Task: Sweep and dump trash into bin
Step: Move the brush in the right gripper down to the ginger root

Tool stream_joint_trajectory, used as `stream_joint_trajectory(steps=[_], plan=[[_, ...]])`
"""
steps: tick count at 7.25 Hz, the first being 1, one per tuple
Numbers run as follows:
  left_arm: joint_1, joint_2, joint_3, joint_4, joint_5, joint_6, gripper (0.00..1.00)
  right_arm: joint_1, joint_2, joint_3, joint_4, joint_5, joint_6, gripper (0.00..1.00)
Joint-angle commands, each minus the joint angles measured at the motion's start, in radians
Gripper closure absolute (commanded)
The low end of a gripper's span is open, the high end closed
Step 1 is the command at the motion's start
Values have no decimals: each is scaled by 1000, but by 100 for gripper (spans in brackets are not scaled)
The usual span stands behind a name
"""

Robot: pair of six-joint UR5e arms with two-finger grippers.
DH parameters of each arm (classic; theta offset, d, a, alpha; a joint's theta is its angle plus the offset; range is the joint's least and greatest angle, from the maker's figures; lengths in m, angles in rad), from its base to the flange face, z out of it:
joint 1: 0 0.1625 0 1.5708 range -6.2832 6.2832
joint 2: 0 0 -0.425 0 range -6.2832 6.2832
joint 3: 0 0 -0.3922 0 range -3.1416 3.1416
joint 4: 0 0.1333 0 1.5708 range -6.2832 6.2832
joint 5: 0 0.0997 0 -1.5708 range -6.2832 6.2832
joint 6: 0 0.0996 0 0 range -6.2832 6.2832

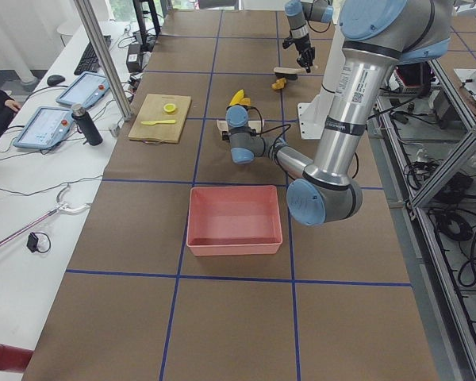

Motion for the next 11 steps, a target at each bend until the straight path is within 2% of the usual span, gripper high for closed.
stream_joint_trajectory(steps=[1, 2, 4, 5, 7, 9, 11], plan=[[0, 0, 0, 1, 2, 1, 7, 47, 185, -14, -172, 14, -13, 100], [0, 0, 0, 1, 8, 1, 7, 64, 268, -26, -255, 14, -39, 100], [0, 0, 0, 1, 11, 1, 7, 96, 411, -108, -310, 14, -53, 100], [0, 0, 0, 2, 15, 1, 7, 110, 424, -127, -311, 18, -73, 100], [0, 0, 0, 2, 15, 1, 7, 221, 436, -100, -368, 147, -82, 100], [2, 0, 0, 2, 15, 1, 7, 186, 398, -71, -389, 143, -84, 100], [2, 0, 0, 2, 15, 1, 7, 153, 306, -57, -406, 139, -85, 100]])
